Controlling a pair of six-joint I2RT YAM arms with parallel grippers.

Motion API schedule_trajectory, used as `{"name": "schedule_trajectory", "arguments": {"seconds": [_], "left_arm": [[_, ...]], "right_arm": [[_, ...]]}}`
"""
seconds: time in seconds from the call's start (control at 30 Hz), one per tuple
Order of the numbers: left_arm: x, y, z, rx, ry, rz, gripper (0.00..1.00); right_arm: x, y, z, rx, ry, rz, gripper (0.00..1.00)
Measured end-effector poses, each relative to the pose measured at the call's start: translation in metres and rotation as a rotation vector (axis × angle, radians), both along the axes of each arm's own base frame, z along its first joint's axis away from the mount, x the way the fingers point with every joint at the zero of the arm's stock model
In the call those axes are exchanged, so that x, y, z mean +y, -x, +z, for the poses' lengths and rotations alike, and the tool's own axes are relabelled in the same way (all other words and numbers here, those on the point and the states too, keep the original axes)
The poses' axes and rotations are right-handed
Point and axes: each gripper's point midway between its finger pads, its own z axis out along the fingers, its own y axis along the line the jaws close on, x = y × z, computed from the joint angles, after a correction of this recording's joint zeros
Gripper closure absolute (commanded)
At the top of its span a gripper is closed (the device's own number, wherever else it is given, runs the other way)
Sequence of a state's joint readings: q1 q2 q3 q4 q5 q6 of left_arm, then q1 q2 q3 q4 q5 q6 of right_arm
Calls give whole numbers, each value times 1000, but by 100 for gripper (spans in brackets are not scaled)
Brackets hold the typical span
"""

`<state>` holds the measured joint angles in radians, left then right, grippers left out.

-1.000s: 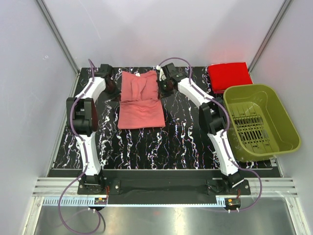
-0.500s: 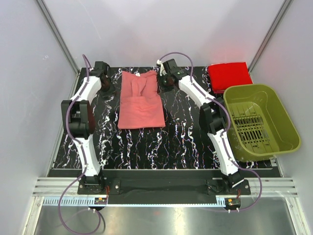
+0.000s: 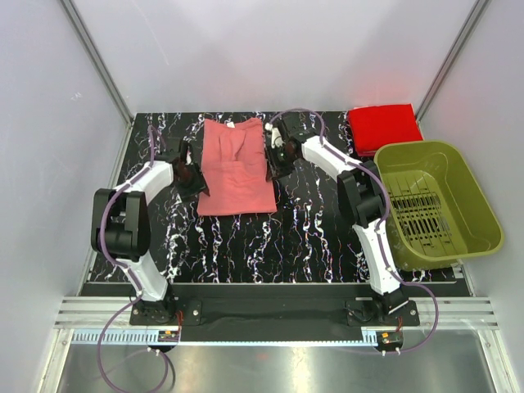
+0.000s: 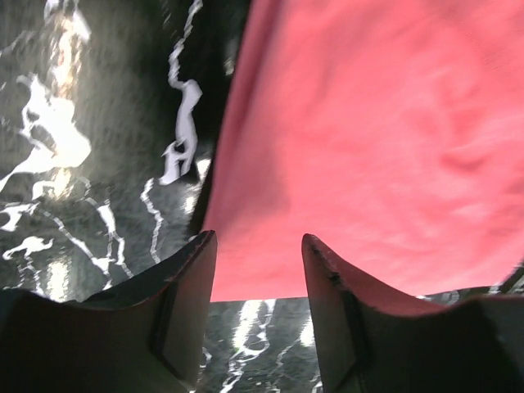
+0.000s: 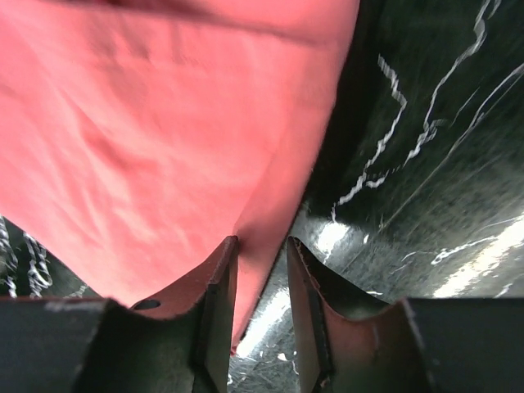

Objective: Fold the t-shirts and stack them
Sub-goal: Fold the tshirt

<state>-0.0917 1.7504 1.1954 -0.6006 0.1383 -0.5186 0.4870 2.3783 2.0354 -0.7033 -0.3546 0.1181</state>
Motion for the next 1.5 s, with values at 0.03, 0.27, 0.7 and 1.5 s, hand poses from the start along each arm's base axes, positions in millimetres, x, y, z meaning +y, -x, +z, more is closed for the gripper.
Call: {"name": "schedule_trajectory", "arguments": {"seconds": [0.03, 0.27, 0.7, 1.5], "left_arm": [[1, 3, -4, 11, -6, -3, 48], [5, 2, -8, 8, -28, -15, 60], [17, 10, -28, 66, -89, 22, 100], [24, -96, -16, -47, -4, -89, 53]], "right_arm": [[-1, 3, -4, 12, 5, 4, 62], [-5, 8, -10, 26, 10, 18, 63], [-4, 20, -26, 80, -33, 29, 87], [4, -38, 26, -86, -129, 18, 62]]}}
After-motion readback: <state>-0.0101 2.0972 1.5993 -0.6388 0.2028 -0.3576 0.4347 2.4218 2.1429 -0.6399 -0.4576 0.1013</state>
